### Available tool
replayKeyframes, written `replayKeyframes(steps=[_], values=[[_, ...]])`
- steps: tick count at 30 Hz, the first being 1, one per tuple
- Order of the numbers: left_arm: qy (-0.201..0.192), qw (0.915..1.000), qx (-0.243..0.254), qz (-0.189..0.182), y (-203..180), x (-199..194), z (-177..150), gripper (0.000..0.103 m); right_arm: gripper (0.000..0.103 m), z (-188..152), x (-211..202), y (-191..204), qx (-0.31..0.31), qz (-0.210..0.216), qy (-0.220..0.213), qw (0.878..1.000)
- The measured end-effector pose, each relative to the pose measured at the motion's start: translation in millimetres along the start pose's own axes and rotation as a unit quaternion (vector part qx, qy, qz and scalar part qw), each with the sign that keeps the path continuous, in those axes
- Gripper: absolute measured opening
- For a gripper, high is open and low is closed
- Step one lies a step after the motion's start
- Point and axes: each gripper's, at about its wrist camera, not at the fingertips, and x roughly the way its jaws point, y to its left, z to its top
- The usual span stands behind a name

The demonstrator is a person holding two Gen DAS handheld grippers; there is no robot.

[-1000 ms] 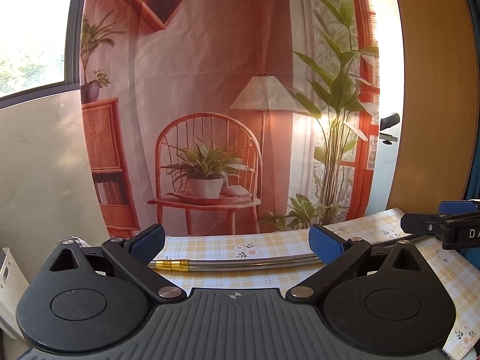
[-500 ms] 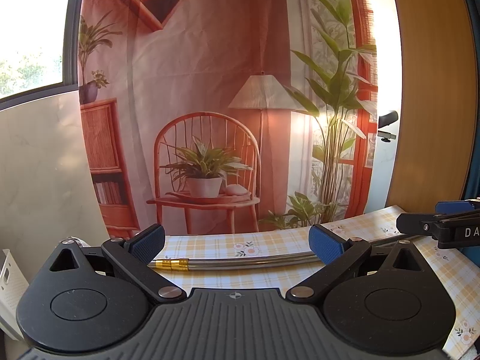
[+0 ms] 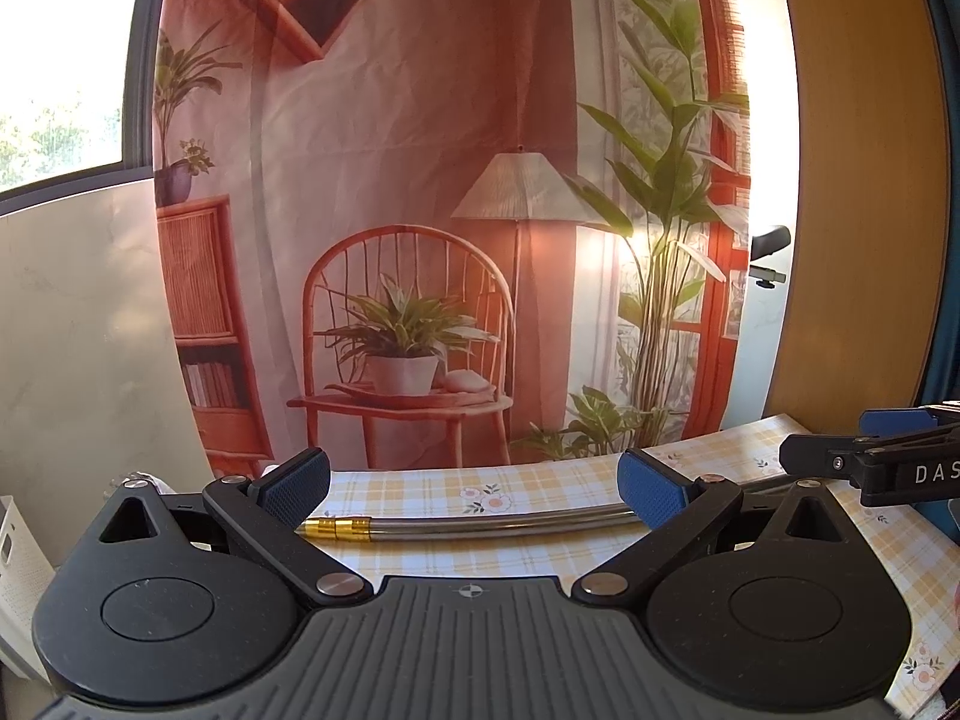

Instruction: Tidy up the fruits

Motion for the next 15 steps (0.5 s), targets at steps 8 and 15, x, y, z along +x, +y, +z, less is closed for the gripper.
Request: replayKeyframes(steps=[8, 15], values=[[0.006, 0.9999, -0.005, -0.008, 1.1, 1.7, -0.5, 0.103, 0.103, 0.0, 2.4, 1.1, -0.003, 0.001, 0.005, 1.0], [0.003, 0.9999, -0.007, -0.01, 2.5, 1.0, -2.0, 0.103, 0.103, -1.1, 3.6, 1.4, -0.002, 0.001, 0.007, 1.0]])
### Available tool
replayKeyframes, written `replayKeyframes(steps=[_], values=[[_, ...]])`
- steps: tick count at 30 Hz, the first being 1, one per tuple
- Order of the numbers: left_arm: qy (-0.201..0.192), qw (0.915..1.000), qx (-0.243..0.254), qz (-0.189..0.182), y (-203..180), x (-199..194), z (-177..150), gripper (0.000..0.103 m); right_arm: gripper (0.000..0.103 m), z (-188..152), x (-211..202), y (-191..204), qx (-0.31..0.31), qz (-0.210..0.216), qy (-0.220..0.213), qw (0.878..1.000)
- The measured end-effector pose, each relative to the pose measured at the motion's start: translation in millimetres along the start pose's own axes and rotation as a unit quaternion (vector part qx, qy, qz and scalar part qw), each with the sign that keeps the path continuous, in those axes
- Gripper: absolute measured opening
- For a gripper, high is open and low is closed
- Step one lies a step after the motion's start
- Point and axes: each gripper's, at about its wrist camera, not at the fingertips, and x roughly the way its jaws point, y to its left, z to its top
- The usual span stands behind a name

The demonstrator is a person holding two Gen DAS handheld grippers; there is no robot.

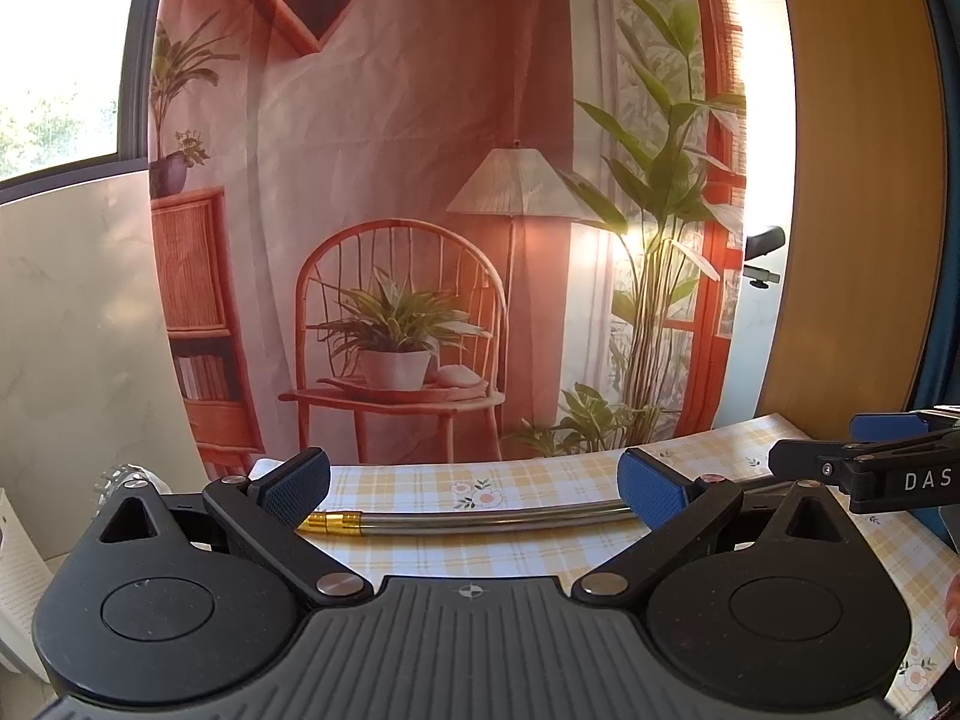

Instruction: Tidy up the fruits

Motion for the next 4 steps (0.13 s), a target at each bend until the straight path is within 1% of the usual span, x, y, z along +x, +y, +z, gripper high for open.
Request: replayKeyframes(steps=[4], values=[[0.003, 1.0, -0.005, -0.002, 1.1, 1.7, -0.3, 0.103, 0.103, -0.9, 0.4, 0.7, 0.0, 0.0, 0.001, 1.0]])
